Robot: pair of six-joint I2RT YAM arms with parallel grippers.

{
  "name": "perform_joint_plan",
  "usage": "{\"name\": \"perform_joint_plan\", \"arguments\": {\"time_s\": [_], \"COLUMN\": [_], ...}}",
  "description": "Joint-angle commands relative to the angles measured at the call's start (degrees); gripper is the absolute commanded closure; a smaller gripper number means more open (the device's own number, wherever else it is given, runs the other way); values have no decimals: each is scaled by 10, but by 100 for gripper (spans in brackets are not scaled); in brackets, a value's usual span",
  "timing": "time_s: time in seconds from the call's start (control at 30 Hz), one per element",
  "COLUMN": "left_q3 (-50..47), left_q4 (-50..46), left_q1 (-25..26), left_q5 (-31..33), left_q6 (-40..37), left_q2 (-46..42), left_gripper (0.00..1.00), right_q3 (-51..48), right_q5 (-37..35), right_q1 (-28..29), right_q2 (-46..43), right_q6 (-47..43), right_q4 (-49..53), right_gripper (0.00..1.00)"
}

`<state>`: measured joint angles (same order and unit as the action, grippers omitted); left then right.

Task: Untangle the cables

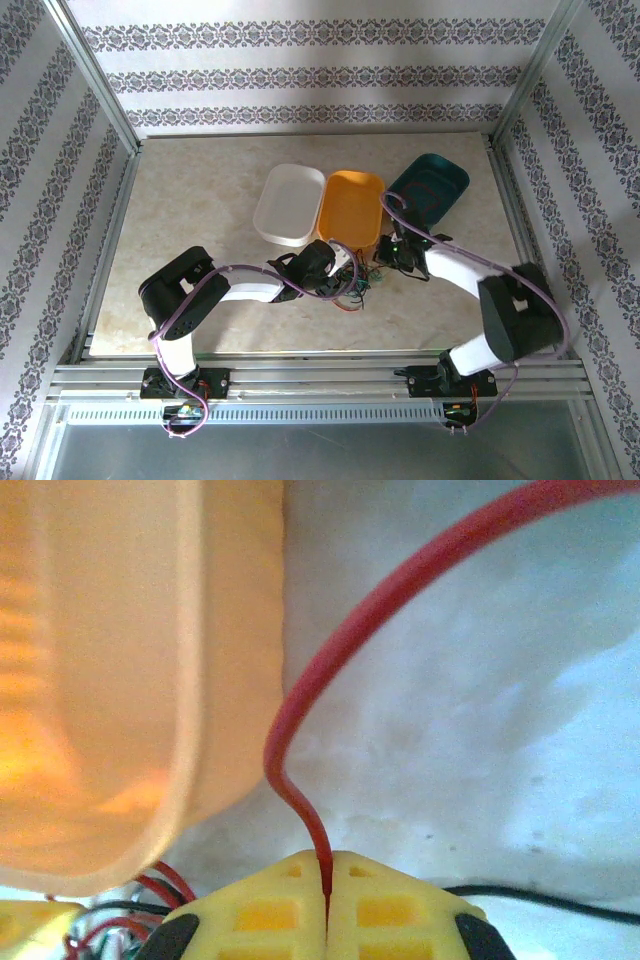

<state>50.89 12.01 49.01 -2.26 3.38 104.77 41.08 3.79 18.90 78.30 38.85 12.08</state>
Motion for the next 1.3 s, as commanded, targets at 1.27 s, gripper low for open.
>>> {"name": "perform_joint_plan", "arguments": {"time_s": [1.27], "left_q3": [-17], "left_q4": [-4], "left_q1": [-5], "left_q5": [58], "left_q6": [17], "left_q2": [25], "left_gripper": [38], "right_q3": [279], "right_q5": [-112], "right_q1": [-208], "right_q2": [-72], "right_q6": [-37], "right_q4": [-56], "right_gripper": [100]}}
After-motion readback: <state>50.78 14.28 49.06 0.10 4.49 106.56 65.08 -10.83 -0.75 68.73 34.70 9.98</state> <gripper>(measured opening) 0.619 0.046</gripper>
